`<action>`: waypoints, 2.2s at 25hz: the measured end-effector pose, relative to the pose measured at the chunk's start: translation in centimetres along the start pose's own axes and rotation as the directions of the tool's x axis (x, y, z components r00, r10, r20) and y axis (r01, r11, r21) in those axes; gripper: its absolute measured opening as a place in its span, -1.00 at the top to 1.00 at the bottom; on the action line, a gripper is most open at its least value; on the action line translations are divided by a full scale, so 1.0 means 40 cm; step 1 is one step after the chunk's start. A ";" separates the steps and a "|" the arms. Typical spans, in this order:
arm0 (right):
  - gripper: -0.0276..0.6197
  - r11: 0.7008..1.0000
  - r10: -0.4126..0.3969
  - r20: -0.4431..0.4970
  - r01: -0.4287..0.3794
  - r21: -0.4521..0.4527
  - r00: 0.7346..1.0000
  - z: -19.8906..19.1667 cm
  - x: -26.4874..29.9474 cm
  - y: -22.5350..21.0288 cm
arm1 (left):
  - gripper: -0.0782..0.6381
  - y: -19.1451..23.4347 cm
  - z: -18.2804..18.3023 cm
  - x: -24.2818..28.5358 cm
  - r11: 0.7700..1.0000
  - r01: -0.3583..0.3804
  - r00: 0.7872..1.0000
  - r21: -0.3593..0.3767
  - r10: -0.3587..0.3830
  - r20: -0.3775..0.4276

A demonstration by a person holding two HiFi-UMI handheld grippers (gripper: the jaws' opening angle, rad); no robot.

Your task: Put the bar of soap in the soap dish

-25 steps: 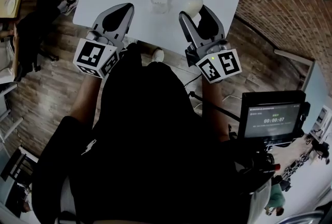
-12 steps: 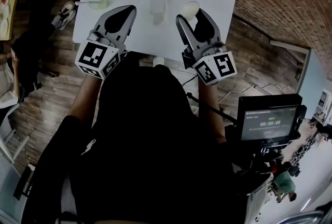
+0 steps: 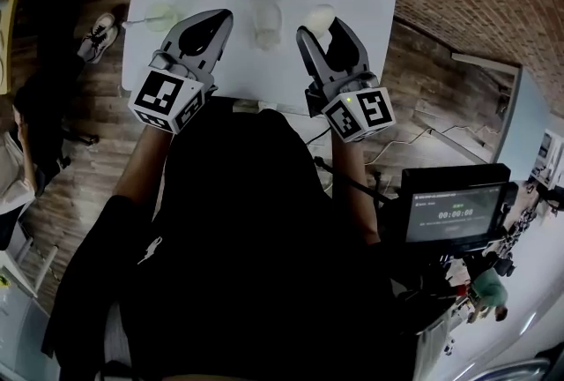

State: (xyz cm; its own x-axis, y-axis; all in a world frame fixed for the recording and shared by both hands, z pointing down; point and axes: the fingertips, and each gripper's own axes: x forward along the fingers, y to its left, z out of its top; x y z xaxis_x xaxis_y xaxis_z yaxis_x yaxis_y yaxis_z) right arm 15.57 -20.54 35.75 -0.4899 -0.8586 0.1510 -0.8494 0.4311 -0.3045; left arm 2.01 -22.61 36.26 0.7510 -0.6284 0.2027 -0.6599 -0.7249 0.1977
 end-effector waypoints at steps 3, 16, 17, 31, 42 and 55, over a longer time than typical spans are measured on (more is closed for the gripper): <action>0.13 1.000 -0.023 -0.026 0.023 0.002 0.999 -0.038 0.023 -0.008 | 0.76 0.015 -0.014 0.004 1.000 0.012 1.000 -0.009 -0.012 -0.005; 0.13 0.996 -0.090 -0.112 0.092 0.009 0.990 -0.163 0.107 -0.024 | 0.76 0.089 -0.068 -0.009 0.998 0.023 0.999 -0.055 -0.024 -0.027; 0.13 0.995 -0.095 -0.117 0.096 0.008 0.989 -0.168 0.110 -0.027 | 0.76 0.093 -0.069 -0.008 0.998 0.023 0.999 -0.056 -0.024 -0.028; 0.13 0.989 -0.142 -0.188 0.148 0.022 0.972 -0.267 0.121 -0.076 | 0.76 0.103 -0.093 0.002 0.997 0.027 0.999 -0.071 -0.030 -0.037; 0.13 0.987 -0.155 -0.250 0.163 0.010 0.956 -0.349 0.156 -0.057 | 0.76 0.136 -0.097 -0.073 0.998 -0.007 0.999 -0.069 0.003 -0.048; 0.13 0.983 -0.177 -0.297 0.183 -0.007 0.938 -0.404 0.213 -0.064 | 0.76 0.170 -0.089 -0.120 0.998 -0.023 0.998 -0.066 0.020 -0.052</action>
State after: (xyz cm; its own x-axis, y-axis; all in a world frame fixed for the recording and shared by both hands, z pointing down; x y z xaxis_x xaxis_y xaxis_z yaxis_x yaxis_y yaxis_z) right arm 10.38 -24.48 53.02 -0.3675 -0.7996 0.4749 -0.9261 0.2681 -0.2653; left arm -6.16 -23.51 40.04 0.7357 -0.6271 0.2559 -0.6771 -0.6901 0.2555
